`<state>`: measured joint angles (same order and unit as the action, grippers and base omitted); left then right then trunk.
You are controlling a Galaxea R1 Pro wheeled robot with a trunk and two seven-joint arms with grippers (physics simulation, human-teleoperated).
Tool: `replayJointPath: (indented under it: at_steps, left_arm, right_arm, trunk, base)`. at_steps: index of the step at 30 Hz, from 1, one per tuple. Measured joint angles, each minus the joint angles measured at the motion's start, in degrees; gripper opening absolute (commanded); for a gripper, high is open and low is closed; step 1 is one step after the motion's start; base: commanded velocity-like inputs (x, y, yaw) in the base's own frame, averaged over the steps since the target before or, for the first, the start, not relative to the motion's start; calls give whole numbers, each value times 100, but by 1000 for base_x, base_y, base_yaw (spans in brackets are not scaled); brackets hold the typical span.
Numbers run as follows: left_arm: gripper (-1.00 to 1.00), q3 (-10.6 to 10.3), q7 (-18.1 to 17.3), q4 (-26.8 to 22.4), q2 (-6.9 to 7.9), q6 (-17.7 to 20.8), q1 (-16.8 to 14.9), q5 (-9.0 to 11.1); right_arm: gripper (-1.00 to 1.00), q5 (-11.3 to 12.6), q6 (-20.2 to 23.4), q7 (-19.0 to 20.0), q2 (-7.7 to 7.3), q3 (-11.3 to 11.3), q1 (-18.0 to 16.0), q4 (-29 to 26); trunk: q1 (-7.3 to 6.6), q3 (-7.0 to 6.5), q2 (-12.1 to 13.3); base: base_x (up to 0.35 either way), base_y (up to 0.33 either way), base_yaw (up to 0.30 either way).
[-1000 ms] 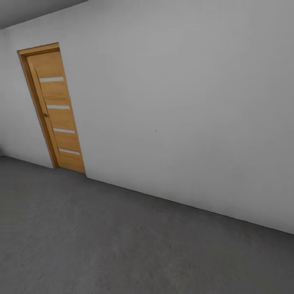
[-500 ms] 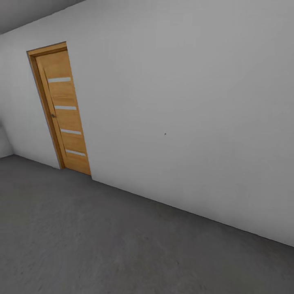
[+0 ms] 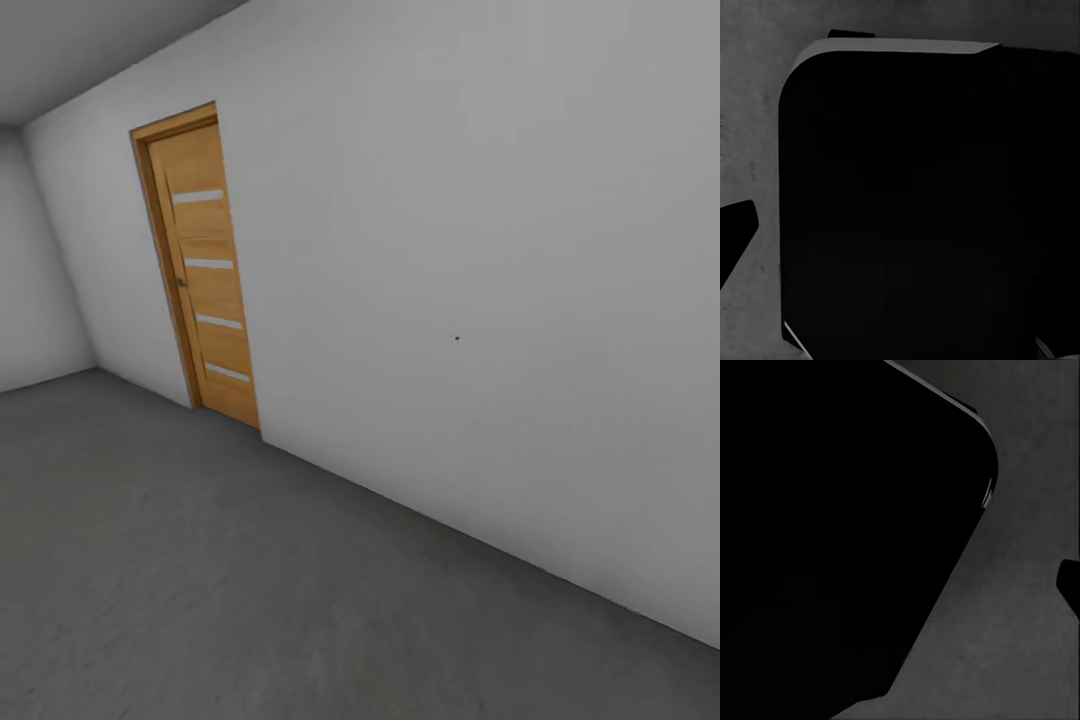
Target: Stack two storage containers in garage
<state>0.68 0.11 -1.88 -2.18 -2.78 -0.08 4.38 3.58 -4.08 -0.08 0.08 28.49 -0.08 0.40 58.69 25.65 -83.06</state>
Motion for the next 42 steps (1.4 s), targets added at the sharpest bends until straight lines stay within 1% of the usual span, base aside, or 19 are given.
replayJointPath:
  at_steps: [26,42]
  left_arm:
    - [100,0,3,0,0,0,0,8]
    - [100,-4,4,-3,8,2,0,8]
  right_arm:
    - [100,0,0,0,9,0,0,0]
    - [100,0,7,0,16,1,0,0]
  trunk:
    - [0,0,0]
    - [0,0,0]
  base:
    - [322,0,266]
    - [322,0,17]
